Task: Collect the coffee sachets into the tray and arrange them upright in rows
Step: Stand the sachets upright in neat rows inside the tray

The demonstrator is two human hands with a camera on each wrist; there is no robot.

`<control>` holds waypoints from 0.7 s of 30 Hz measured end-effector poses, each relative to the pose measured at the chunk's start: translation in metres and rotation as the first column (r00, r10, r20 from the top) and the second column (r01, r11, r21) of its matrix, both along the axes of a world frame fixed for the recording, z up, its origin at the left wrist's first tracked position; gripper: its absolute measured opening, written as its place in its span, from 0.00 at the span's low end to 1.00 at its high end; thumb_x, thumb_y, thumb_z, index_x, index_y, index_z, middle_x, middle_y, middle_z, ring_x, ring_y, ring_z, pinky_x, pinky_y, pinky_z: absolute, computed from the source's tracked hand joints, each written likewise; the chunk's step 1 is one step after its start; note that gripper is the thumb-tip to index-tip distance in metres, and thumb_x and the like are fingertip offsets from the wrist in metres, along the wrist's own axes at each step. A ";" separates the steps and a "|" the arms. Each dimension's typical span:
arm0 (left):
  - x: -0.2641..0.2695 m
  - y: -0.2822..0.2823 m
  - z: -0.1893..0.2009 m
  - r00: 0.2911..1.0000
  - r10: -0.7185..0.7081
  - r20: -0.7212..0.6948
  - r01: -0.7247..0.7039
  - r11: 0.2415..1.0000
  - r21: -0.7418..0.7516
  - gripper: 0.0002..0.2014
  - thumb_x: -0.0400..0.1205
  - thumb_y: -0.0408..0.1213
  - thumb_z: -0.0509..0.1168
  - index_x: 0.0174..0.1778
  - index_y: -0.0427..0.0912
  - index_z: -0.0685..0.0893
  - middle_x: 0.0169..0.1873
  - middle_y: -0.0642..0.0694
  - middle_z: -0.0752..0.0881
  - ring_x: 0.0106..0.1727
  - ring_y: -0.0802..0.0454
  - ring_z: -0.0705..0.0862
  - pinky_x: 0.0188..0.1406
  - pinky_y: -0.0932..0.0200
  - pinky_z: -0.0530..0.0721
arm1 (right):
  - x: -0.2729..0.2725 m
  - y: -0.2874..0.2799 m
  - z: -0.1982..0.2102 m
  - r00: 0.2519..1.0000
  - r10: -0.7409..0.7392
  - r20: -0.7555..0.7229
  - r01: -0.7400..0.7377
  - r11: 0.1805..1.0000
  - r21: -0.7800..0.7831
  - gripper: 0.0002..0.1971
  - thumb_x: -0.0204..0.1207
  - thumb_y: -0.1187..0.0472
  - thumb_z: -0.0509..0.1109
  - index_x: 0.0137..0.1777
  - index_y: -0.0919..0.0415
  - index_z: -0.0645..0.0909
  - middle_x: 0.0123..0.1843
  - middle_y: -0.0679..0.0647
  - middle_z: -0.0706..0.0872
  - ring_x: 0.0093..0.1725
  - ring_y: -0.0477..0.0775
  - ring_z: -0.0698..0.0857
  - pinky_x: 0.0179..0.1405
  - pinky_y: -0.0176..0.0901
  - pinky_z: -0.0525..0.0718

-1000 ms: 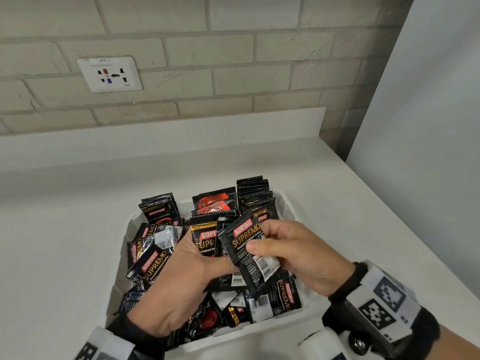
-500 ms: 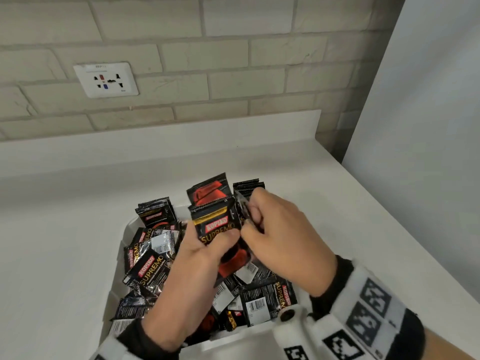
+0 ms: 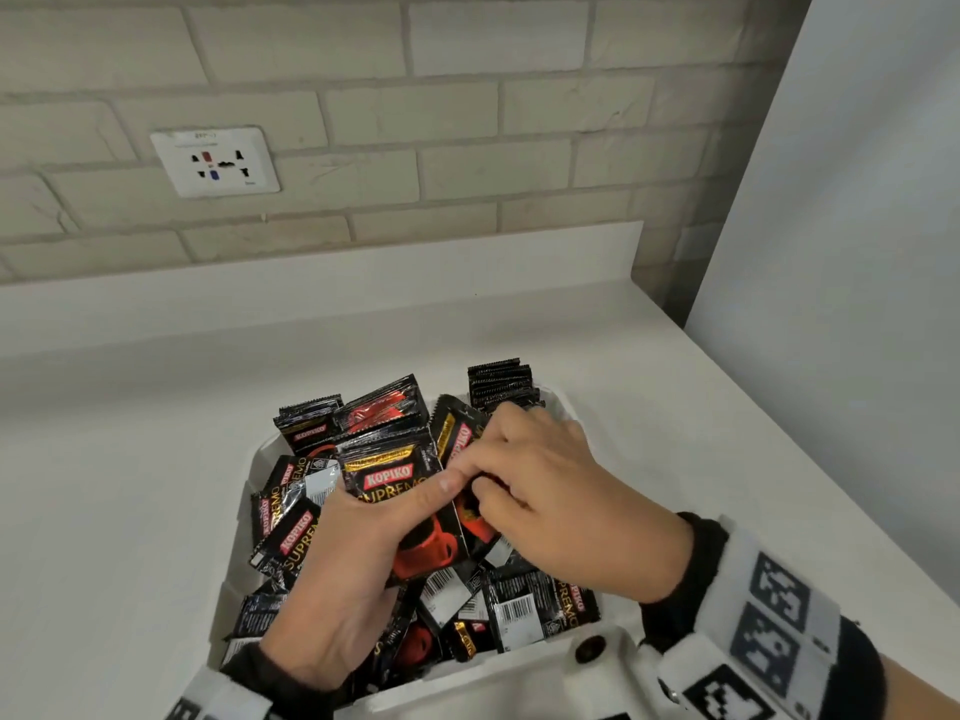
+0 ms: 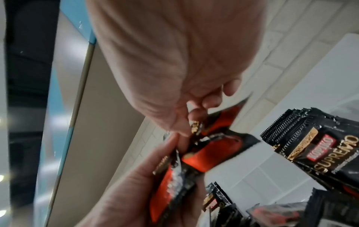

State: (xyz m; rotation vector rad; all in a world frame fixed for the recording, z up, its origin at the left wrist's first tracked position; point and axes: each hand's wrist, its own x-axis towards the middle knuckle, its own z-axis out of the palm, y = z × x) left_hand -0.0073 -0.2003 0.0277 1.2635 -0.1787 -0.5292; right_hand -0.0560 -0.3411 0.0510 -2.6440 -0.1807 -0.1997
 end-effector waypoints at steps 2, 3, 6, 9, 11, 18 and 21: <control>0.002 0.003 0.002 1.000 0.012 0.020 -0.013 0.999 0.030 0.11 0.54 0.36 0.80 0.31 0.45 0.90 0.32 0.42 0.90 0.31 0.48 0.89 0.26 0.56 0.82 | 0.002 0.000 -0.006 0.990 -0.003 0.140 0.006 1.000 -0.019 0.17 0.76 0.57 0.52 0.49 0.46 0.83 0.38 0.38 0.61 0.45 0.45 0.66 0.49 0.40 0.63; 0.003 0.003 0.003 0.999 0.018 0.032 -0.019 0.999 0.040 0.11 0.54 0.35 0.78 0.32 0.46 0.90 0.34 0.42 0.91 0.33 0.48 0.89 0.29 0.54 0.83 | 0.002 -0.001 -0.009 0.981 -0.013 0.194 0.014 1.000 0.001 0.16 0.73 0.56 0.53 0.45 0.45 0.83 0.38 0.38 0.61 0.44 0.45 0.66 0.49 0.38 0.62; 0.007 0.005 0.006 0.999 0.015 0.036 -0.017 0.999 0.049 0.16 0.55 0.34 0.75 0.38 0.47 0.89 0.40 0.41 0.91 0.39 0.45 0.90 0.42 0.44 0.85 | 0.006 -0.003 -0.004 0.988 -0.064 0.139 0.041 0.985 0.167 0.07 0.72 0.54 0.60 0.38 0.39 0.76 0.44 0.35 0.65 0.50 0.40 0.67 0.57 0.43 0.66; 0.009 0.007 0.003 1.000 0.026 0.012 -0.027 0.997 0.077 0.24 0.55 0.33 0.74 0.48 0.42 0.85 0.42 0.40 0.91 0.40 0.43 0.90 0.45 0.43 0.86 | 0.006 -0.014 0.007 0.996 -0.087 0.028 0.069 0.917 0.392 0.19 0.70 0.63 0.72 0.38 0.37 0.68 0.50 0.34 0.67 0.55 0.37 0.69 0.61 0.39 0.70; 0.010 0.006 0.002 0.999 0.027 0.022 -0.029 0.995 0.096 0.22 0.56 0.32 0.74 0.47 0.42 0.84 0.38 0.43 0.92 0.35 0.47 0.90 0.33 0.51 0.88 | 0.007 -0.019 0.016 0.998 -0.060 -0.004 0.056 0.901 0.431 0.20 0.70 0.63 0.73 0.43 0.37 0.67 0.54 0.35 0.68 0.55 0.34 0.70 0.54 0.25 0.70; 0.010 0.002 0.002 0.999 0.031 0.033 -0.035 0.994 0.105 0.18 0.57 0.32 0.74 0.43 0.44 0.85 0.39 0.43 0.92 0.37 0.46 0.90 0.34 0.49 0.86 | 0.020 -0.019 0.016 0.982 0.008 -0.190 0.105 0.809 0.578 0.21 0.77 0.65 0.66 0.60 0.39 0.67 0.60 0.49 0.77 0.58 0.49 0.82 0.58 0.52 0.84; 0.010 0.000 0.002 0.999 0.039 0.018 -0.040 0.996 0.081 0.19 0.59 0.32 0.74 0.46 0.43 0.85 0.40 0.42 0.92 0.38 0.45 0.90 0.32 0.50 0.87 | 0.017 -0.010 0.004 0.973 0.008 -0.232 0.143 0.767 0.626 0.20 0.79 0.62 0.64 0.66 0.40 0.68 0.66 0.50 0.78 0.66 0.49 0.79 0.66 0.55 0.78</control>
